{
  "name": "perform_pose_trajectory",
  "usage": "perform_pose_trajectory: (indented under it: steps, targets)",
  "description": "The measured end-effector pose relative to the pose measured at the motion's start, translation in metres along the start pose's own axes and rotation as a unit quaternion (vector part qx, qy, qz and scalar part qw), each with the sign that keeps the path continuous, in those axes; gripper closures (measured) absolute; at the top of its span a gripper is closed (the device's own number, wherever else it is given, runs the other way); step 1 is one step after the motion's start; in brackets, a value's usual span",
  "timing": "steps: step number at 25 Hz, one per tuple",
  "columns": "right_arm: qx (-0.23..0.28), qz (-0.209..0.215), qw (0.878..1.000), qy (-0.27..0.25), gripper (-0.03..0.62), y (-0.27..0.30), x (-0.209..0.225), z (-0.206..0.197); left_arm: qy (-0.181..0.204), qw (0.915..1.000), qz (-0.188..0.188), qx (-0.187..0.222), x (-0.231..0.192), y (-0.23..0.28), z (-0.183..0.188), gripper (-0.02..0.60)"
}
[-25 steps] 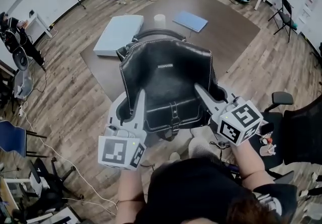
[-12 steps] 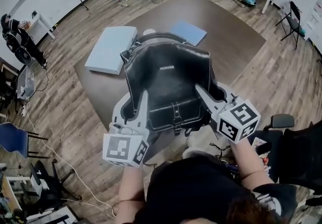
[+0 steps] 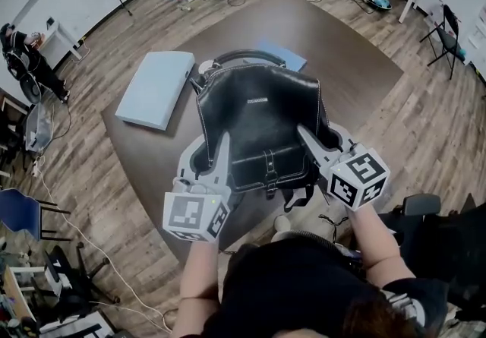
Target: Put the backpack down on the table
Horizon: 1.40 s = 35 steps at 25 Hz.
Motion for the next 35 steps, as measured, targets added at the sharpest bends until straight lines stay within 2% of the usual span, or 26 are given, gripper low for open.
perform_pose_trajectory:
  steps: [12, 27, 35]
  targets:
    - [-0.011, -0.025, 1.000, 0.003, 0.517, 0.016, 0.073, -0.025, -0.008, 0.9998, -0.017, -0.008, 0.007, 0.077, -0.028, 0.518]
    - [-0.015, -0.047, 0.998, 0.024, 0.508, 0.029, 0.098, -0.063, -0.001, 0.9993, -0.030, -0.021, 0.000, 0.107, -0.061, 0.518]
    - [-0.025, -0.034, 0.999, 0.033, 0.493, 0.033, 0.098, -0.073, -0.035, 0.9983, -0.034, -0.030, -0.010, 0.109, -0.074, 0.506]
Point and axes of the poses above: the fingertips, and each gripper's own axes: y forward along the fingers, x to its right, z out of its top, the point moved 1 cm from there along -y, backward along the fingers, and after that the axes turned 8 degrees about -y, right-handed, at the moved point
